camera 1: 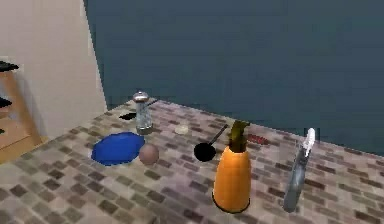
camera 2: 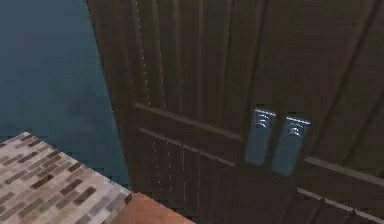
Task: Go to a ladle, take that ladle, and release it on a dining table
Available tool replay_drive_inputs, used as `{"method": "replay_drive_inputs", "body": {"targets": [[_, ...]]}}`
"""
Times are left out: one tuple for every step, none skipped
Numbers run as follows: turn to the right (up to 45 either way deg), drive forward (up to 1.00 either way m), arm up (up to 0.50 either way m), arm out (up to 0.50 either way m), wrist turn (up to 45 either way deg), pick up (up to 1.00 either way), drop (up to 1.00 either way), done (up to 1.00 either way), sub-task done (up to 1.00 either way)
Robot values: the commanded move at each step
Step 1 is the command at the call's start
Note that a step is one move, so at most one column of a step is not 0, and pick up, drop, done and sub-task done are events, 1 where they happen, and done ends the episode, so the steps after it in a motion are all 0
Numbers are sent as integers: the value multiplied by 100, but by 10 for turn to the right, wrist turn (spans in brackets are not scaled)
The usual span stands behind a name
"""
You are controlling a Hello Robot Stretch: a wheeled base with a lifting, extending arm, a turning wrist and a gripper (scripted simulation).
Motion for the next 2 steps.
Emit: {"method": "replay_drive_inputs", "body": {"targets": [[-450, 0, 0, 0, 0, 0, 0, 0, 0], [-330, 0, 0, 0, 0, 0, 0, 0, 0]]}}
